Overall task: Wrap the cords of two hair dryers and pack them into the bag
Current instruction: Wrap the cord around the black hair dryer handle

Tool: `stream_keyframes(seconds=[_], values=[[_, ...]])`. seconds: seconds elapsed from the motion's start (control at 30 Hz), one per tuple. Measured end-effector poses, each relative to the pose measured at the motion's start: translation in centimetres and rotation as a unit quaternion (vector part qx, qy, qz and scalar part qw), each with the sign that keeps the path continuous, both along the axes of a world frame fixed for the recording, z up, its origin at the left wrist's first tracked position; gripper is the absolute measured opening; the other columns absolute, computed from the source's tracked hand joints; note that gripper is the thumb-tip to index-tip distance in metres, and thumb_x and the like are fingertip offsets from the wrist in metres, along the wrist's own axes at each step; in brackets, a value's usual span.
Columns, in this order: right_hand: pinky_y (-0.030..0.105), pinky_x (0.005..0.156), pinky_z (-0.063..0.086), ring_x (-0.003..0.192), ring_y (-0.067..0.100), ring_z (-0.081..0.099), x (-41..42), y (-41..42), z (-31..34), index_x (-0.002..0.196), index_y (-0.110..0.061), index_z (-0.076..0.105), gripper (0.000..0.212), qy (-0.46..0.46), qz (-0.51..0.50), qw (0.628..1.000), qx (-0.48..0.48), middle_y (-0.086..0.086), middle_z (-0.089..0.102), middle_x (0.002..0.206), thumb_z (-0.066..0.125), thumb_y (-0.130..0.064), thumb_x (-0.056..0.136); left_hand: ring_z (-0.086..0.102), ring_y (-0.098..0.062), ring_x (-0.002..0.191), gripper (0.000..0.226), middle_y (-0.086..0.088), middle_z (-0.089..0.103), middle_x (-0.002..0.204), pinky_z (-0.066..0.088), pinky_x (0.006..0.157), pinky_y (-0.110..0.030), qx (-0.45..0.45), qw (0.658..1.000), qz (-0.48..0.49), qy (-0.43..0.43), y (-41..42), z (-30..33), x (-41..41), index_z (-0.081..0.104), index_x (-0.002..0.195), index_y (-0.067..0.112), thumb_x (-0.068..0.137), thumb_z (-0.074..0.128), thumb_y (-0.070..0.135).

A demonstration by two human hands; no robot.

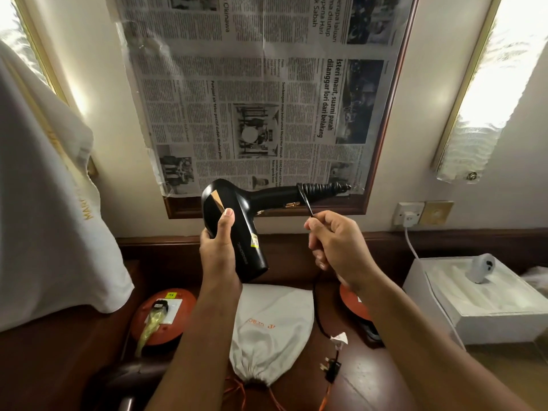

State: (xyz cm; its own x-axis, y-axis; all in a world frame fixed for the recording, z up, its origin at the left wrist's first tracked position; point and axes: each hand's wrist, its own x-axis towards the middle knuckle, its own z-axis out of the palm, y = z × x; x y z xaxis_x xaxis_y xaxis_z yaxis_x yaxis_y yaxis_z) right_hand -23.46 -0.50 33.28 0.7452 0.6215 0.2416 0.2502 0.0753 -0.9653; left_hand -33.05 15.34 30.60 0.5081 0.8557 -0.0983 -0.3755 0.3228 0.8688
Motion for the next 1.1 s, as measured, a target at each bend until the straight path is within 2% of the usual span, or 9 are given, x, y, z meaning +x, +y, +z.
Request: stream_keyframes(seconds=[0.13,0.23,0.33,0.43,0.57,0.8,0.97,1.03,1.1], values=[[0.021,0.036,0.028,0.037,0.012,0.033,-0.4,-0.1,-1.3,0.08,-0.008,0.055,0.033,0.055,0.016,0.998,0.02,0.006,0.046,0.052,0.044,-0.032,0.1,0.06,-0.04,0.115,0.088,-0.016,0.062,0.125,0.045,0.095,-0.063,-0.012,0.999,-0.025,-0.016,0.1,0.2,-0.1,0.052,0.129,0.023,0.055,0.08,0.061],[0.026,0.042,0.027,0.041,0.015,0.031,-0.6,0.0,-2.1,0.076,-0.009,0.055,0.039,0.119,0.05,0.99,0.05,0.006,0.04,0.051,0.044,-0.038,0.099,0.063,-0.038,0.106,0.093,-0.019,0.063,0.123,0.053,0.087,-0.054,-0.008,0.998,-0.05,-0.025,-0.3,0.5,0.0,0.051,0.131,0.02,0.055,0.08,0.063],[0.032,0.051,0.036,0.051,0.017,0.039,-0.6,-0.2,-2.8,0.085,-0.007,0.06,0.034,0.168,0.106,0.977,0.072,0.006,0.043,0.059,0.038,-0.027,0.102,0.066,-0.035,0.088,0.091,-0.019,0.065,0.116,0.056,0.065,-0.041,-0.015,0.995,-0.086,-0.04,-0.6,0.6,-0.4,0.049,0.132,0.014,0.06,0.078,0.061],[0.034,0.066,0.043,0.062,0.017,0.046,-0.2,-0.3,-3.5,0.1,-0.004,0.063,0.03,0.19,0.141,0.968,0.078,0.007,0.047,0.068,0.035,-0.012,0.102,0.064,-0.029,0.072,0.078,-0.017,0.064,0.102,0.054,0.056,-0.035,-0.003,0.99,-0.124,-0.067,-0.6,0.7,-0.7,0.049,0.132,0.009,0.073,0.071,0.055],[0.04,0.074,0.047,0.062,0.019,0.052,1.3,0.1,-3.9,0.097,-0.005,0.066,0.025,0.104,0.097,0.99,0.02,0.006,0.054,0.067,0.041,-0.011,0.101,0.064,-0.027,0.072,0.069,-0.014,0.065,0.095,0.055,0.057,-0.035,0.019,0.984,-0.161,-0.07,-0.7,0.9,-1.1,0.05,0.131,0.01,0.08,0.065,0.054],[0.027,0.06,0.049,0.064,0.017,0.056,4.8,0.0,-3.0,0.091,0.008,0.063,0.01,-0.075,0.08,0.989,-0.096,0.007,0.059,0.072,0.054,0.007,0.091,0.062,-0.029,0.073,0.056,-0.015,0.063,0.098,0.055,0.058,-0.035,0.039,0.978,-0.197,-0.049,-0.6,1.2,-2.5,0.051,0.128,0.014,0.087,0.058,0.052],[0.024,0.041,0.039,0.045,0.016,0.045,7.5,-0.4,-0.7,0.079,-0.002,0.066,0.031,-0.114,0.028,0.973,-0.197,0.008,0.054,0.059,0.061,-0.029,0.092,0.06,-0.028,0.074,0.05,-0.015,0.063,0.096,0.054,0.062,-0.035,0.043,0.976,-0.212,-0.039,-0.8,1.5,-3.3,0.056,0.123,0.014,0.089,0.055,0.05],[0.024,0.046,0.041,0.046,0.013,0.047,8.7,-0.7,0.3,0.076,-0.007,0.067,0.031,-0.128,0.034,0.962,-0.239,0.005,0.056,0.057,0.063,-0.034,0.09,0.06,-0.027,0.072,0.046,-0.015,0.064,0.094,0.054,0.062,-0.034,0.037,0.974,-0.22,-0.03,-0.8,1.6,-3.4,0.059,0.116,0.012,0.09,0.053,0.05],[0.02,0.059,0.046,0.061,0.009,0.055,9.6,-1.1,1.4,0.085,-0.015,0.07,0.014,-0.19,0.054,0.933,-0.302,-0.004,0.061,0.072,0.061,-0.022,0.093,0.061,-0.027,0.07,0.048,-0.015,0.066,0.09,0.054,0.06,-0.034,0.031,0.973,-0.228,-0.018,-0.7,1.8,-3.5,0.06,0.113,0.011,0.088,0.054,0.051]])
